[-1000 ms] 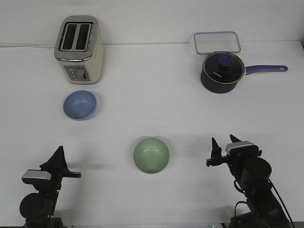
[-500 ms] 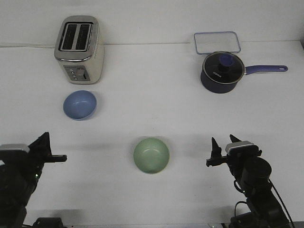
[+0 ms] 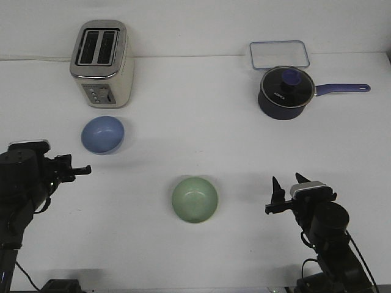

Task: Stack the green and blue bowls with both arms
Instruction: 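Move the left gripper forward to the light blue bowl, then grasp the rim of the light blue bowl with the left gripper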

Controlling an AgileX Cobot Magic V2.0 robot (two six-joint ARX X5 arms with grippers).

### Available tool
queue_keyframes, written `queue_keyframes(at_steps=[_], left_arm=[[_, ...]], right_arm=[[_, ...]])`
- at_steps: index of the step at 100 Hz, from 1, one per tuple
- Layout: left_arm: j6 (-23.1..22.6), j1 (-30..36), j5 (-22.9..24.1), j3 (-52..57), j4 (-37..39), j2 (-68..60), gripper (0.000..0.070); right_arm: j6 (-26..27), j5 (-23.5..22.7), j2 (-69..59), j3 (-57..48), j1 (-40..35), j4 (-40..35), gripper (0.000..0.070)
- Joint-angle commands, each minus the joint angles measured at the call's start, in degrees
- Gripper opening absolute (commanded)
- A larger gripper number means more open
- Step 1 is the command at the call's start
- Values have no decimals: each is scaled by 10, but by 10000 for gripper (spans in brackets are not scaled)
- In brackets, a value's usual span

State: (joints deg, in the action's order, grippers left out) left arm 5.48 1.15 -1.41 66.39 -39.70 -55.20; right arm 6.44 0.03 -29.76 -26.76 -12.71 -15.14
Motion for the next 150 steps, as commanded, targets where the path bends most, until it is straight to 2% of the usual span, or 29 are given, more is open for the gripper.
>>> queue_keyframes(at_steps=[1, 7, 13, 17, 26, 49, 92, 131, 137, 150], left_arm=[[2, 0, 2, 12, -6, -10, 151], [2, 0, 2, 12, -14, -13, 300], [2, -1, 2, 12, -14, -14, 393], [2, -1, 2, 12, -11, -16, 434], [1, -1, 2, 12, 0, -24, 463], [-2, -5, 2, 40, 46, -133, 463], [-9, -62, 2, 216, 65, -428, 463], [-15, -69, 2, 223, 68, -538, 456], [-15, -69, 2, 223, 68, -544, 434], [-19, -69, 2, 223, 66, -549, 204]], right_arm=[[6, 0, -2, -2, -2, 5, 456], [6, 1, -2, -2, -2, 5, 456], [6, 0, -2, -2, -2, 5, 456], [6, 0, -2, -2, -2, 5, 456], [6, 1, -2, -2, -2, 5, 456], [6, 1, -2, -2, -2, 5, 456], [6, 1, -2, -2, -2, 5, 456], [6, 0, -2, -2, -2, 6, 456], [6, 0, -2, -2, -2, 6, 456], [6, 0, -2, -2, -2, 6, 456]])
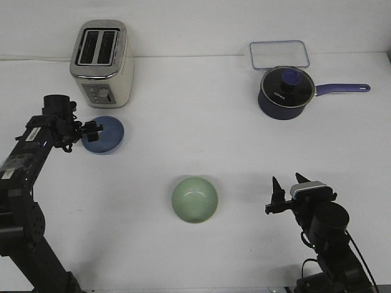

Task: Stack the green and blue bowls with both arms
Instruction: 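Grasp the rim of the light blue bowl with the left gripper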

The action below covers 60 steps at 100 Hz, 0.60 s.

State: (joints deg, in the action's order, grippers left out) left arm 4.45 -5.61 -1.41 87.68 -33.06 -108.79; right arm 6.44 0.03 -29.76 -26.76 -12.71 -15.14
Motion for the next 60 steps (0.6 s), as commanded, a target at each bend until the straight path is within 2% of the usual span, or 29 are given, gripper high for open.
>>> queue_keyframes(at_steps=[1, 12, 19, 60], left_arm=[[-9, -1, 2, 10, 0, -13, 192], [-10, -1, 1, 10, -4, -14, 103], [-10, -1, -5, 10, -10, -14, 0], [0, -1, -68, 10, -17, 19, 5]], right_arm=[[6, 0, -2, -2, -2, 6, 456], [6, 0, -2, -2, -2, 6, 456], [6, 0, -2, -2, -2, 6, 456], [7, 0, -2, -2, -2, 6, 456]])
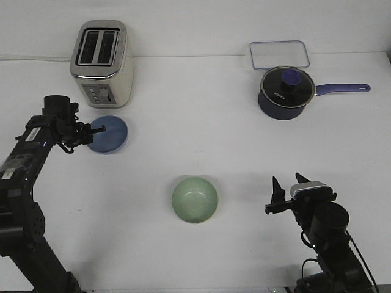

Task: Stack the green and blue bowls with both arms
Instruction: 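Grasp the rim of the light blue bowl with the left gripper, then carry the blue bowl with the left gripper over the green bowl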

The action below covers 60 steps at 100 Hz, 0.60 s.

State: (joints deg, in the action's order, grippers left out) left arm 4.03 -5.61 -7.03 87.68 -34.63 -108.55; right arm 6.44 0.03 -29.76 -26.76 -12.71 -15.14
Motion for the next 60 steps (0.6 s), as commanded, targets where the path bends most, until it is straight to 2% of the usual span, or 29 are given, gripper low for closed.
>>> queue_keyframes(at_steps=[1, 24, 42, 60], left_arm=[[6, -1, -14, 10, -1, 20, 5], [32, 7, -94, 10, -19, 131, 5], [47, 52, -96, 10, -80, 198, 5], [44, 153, -96, 10, -130, 212, 5]], right_arm=[[7, 0, -2, -2, -2, 6, 456], [6, 0, -2, -2, -2, 6, 456], [7, 0, -2, -2, -2, 6, 456], [6, 0, -2, -2, -2, 6, 456]])
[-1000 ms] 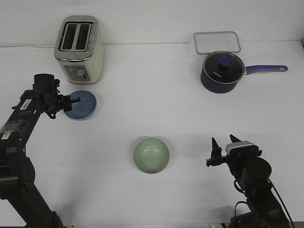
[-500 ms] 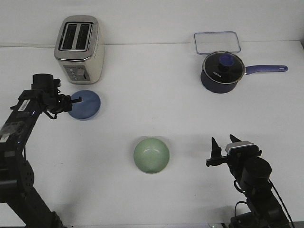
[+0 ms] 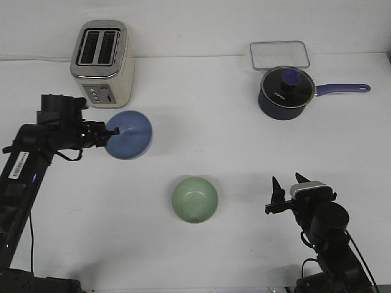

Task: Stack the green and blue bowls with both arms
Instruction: 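Carry the blue bowl with the left gripper over the green bowl, then lower the blue bowl into the green bowl and release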

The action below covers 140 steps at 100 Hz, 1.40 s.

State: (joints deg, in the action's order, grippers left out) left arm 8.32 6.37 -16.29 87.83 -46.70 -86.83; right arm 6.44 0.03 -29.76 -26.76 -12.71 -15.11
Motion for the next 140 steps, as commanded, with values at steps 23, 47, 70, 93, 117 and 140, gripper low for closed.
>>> queue_keyframes(at_steps=[23, 47, 70, 93, 117, 140], left_arm=[[-7, 170, -3, 0, -32, -8, 5], [6, 251, -3, -37, -17, -27, 5], [24, 291, -3, -46, 16, -60, 5], [30, 309, -3, -46, 18, -96, 19], [33, 316, -3, -46, 19, -101, 453], [19, 299, -2, -40, 22, -62, 476]], right_arm=[[6, 0, -2, -2, -2, 5, 456], [6, 0, -2, -2, -2, 5, 456], [6, 0, -2, -2, -2, 5, 456], [6, 0, -2, -2, -2, 5, 456], [6, 0, -2, -2, -2, 5, 456], [6, 0, -2, -2, -2, 6, 456]])
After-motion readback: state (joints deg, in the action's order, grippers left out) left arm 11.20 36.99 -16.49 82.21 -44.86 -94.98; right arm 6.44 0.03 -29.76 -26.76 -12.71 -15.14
